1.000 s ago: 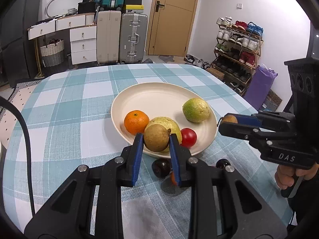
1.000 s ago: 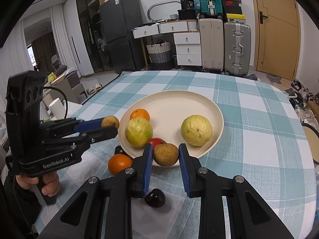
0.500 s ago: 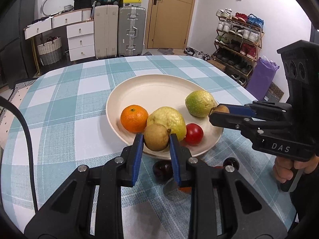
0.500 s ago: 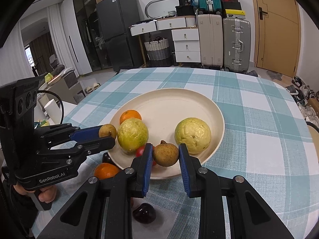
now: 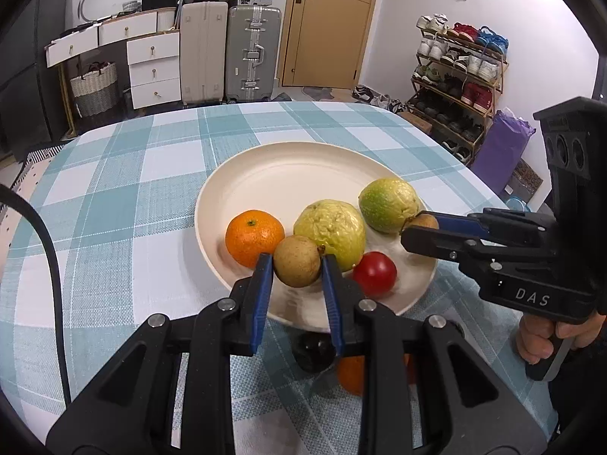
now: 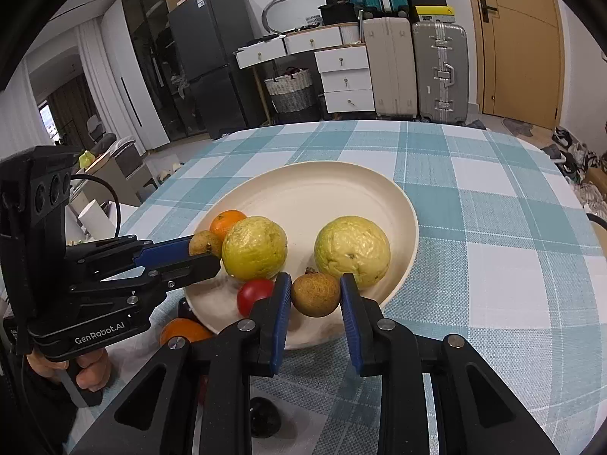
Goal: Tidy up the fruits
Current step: 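Carry both small brown fruits to the cream plate and lower them, then open both grippers to release the brown fruits onto the plate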
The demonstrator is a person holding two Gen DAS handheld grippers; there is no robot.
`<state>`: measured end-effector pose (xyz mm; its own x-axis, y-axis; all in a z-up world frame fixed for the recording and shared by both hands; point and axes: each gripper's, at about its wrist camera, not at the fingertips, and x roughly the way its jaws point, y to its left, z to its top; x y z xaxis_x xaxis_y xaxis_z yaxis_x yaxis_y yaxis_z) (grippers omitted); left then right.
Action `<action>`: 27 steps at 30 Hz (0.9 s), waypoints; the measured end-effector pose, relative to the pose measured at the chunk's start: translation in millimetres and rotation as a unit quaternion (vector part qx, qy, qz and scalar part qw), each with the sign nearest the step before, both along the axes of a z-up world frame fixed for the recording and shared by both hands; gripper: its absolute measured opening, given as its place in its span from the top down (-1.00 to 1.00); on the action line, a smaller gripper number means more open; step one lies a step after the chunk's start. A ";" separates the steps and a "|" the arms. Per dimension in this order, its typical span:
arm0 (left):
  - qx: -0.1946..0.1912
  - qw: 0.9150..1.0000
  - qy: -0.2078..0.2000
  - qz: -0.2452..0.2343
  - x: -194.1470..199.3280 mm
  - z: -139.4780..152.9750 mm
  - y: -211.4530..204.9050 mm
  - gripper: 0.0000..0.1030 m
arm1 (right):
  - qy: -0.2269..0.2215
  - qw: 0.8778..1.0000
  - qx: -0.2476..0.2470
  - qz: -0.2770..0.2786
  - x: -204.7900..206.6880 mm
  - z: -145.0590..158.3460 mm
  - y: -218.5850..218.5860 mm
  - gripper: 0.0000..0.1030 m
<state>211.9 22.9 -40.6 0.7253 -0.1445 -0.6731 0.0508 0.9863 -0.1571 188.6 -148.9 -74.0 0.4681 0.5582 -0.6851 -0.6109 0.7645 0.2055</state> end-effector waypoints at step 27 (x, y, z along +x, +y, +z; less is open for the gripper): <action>0.003 1.000 0.006 0.010 0.1 -2.1 -2.7 0.54 | 0.000 1.000 -0.005 -0.025 8.2 -4.2 0.1 0.48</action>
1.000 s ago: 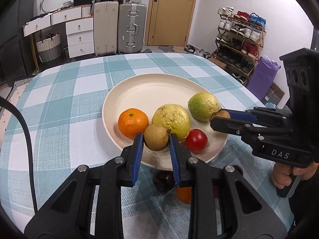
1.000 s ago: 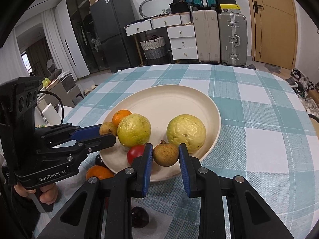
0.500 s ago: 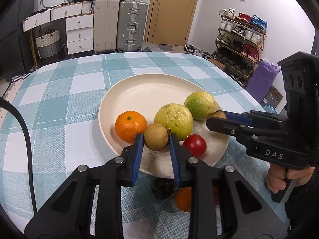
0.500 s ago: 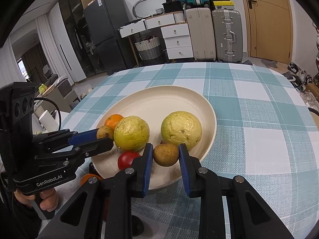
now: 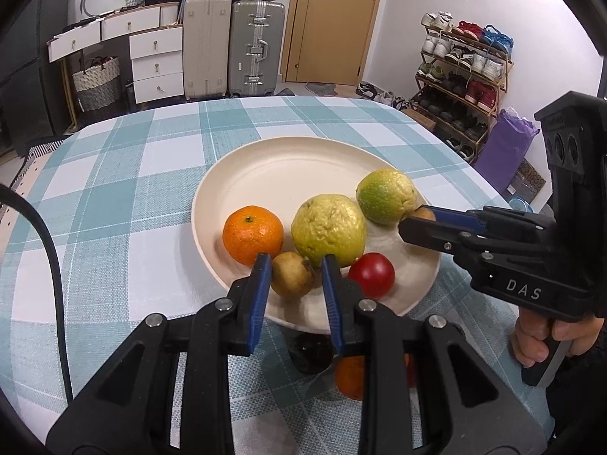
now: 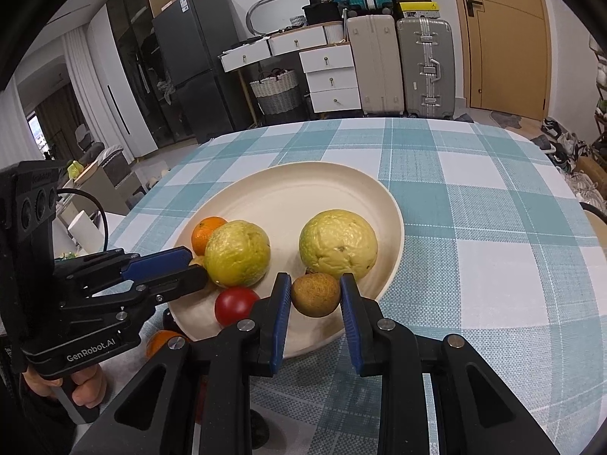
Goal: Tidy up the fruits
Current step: 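Open both grippers to release the brown fruits onto the plate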
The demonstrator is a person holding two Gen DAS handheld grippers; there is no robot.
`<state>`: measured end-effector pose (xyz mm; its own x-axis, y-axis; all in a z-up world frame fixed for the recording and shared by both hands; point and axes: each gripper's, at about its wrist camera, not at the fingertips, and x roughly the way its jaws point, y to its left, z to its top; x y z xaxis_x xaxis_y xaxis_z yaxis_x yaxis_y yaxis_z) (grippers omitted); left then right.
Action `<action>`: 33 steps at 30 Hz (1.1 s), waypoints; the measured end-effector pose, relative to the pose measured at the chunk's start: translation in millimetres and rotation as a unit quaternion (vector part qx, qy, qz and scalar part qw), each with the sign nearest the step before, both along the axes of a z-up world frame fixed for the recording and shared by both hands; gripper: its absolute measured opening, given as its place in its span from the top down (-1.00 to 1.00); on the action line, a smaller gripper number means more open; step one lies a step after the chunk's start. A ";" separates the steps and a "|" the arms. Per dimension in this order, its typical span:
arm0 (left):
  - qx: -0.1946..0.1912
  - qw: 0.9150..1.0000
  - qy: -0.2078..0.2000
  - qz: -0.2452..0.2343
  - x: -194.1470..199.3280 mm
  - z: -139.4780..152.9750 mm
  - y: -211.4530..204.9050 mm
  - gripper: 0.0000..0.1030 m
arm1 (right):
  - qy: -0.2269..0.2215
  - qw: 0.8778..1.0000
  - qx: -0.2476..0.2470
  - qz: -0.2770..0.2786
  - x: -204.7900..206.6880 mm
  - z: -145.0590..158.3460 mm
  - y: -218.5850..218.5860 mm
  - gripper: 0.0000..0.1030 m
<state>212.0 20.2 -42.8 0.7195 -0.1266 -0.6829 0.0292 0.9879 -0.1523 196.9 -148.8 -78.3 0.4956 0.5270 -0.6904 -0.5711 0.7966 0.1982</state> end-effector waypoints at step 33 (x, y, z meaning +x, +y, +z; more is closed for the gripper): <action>0.011 0.997 -0.061 0.048 -69.1 20.3 1.2 -0.99 | -0.042 0.999 -0.018 0.002 -49.6 17.9 -34.6 -0.99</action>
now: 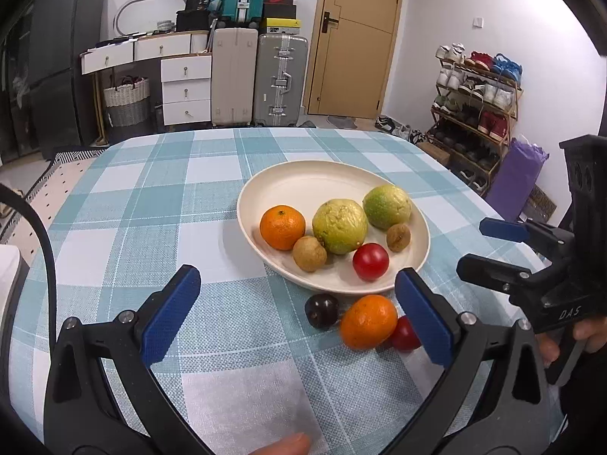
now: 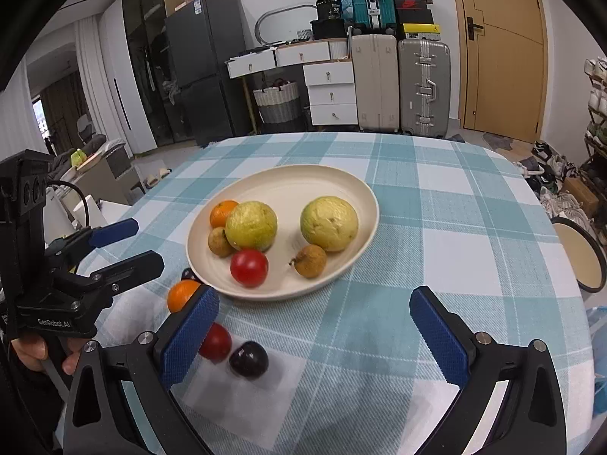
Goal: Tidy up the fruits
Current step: 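Open both grippers to release the brown fruits onto the plate, then grasp a dark plum with the right gripper while the left gripper grasps the large orange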
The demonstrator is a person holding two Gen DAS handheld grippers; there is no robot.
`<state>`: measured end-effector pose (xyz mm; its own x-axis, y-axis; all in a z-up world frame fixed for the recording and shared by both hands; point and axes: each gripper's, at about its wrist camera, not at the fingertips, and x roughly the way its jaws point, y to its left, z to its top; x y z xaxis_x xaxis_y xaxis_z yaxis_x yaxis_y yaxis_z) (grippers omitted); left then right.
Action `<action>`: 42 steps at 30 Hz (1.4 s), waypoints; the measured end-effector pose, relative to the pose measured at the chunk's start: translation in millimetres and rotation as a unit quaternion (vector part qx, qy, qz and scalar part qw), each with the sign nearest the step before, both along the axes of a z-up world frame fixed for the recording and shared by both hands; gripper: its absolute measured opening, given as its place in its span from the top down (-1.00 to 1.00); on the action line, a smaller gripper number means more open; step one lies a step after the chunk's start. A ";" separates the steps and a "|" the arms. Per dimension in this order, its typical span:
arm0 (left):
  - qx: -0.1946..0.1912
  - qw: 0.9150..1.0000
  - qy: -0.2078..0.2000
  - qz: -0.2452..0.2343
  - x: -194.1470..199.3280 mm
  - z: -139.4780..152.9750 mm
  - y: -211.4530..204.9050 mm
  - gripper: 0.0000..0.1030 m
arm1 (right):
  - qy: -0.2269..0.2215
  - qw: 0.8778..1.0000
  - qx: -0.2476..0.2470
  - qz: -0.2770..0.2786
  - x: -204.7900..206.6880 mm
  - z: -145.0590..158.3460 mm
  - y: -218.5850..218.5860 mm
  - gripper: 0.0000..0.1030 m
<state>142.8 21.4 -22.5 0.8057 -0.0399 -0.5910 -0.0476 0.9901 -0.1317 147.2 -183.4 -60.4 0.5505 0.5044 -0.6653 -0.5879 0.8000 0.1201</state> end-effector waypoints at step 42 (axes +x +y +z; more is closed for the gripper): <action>-0.004 0.999 0.022 -0.024 6.3 -7.3 -7.8 -0.99 | 0.045 0.991 -0.119 0.045 -18.0 -37.4 30.4 -0.57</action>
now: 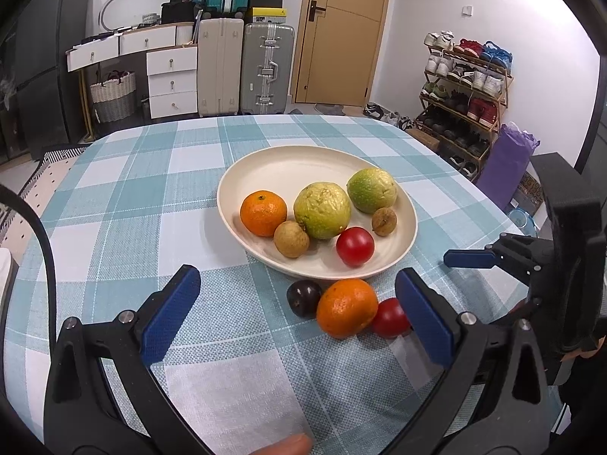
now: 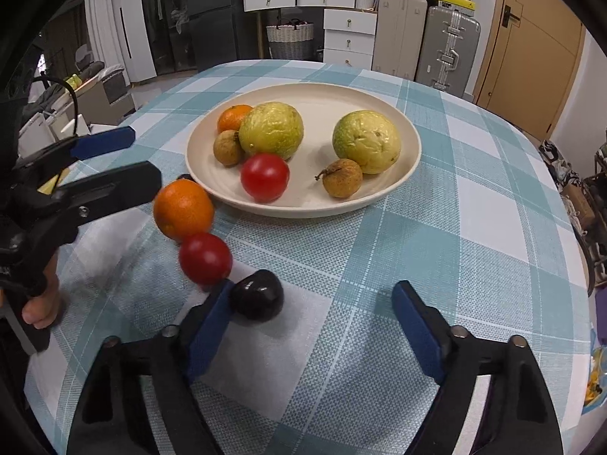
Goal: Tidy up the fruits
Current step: 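Grasp a dark plum with the right gripper while the left gripper grasps the large orange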
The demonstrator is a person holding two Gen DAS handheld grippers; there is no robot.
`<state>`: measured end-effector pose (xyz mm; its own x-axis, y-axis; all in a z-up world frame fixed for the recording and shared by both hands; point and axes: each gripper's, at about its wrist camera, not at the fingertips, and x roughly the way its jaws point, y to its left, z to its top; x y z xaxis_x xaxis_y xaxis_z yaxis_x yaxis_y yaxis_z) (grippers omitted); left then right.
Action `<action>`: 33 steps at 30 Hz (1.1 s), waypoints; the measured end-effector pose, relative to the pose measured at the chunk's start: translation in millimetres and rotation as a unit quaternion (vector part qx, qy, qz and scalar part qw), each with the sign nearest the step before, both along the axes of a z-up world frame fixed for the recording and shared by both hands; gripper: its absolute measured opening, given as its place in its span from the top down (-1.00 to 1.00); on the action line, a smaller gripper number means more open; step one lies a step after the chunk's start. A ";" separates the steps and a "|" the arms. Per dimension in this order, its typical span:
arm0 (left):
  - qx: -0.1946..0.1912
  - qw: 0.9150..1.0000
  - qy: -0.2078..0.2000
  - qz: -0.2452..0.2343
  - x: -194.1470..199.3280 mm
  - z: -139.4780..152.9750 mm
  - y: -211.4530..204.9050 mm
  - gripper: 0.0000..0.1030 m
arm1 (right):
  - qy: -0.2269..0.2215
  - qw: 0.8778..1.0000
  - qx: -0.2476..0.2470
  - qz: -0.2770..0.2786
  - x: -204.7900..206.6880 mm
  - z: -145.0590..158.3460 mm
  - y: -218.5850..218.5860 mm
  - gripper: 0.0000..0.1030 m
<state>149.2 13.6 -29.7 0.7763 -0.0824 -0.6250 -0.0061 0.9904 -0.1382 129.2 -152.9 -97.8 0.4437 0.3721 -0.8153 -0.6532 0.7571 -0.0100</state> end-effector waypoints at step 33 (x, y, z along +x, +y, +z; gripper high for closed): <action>-0.001 1.000 0.011 -0.002 0.4 -1.1 -0.9 -0.99 | 0.011 0.996 0.091 0.010 -10.7 18.2 -13.9 0.49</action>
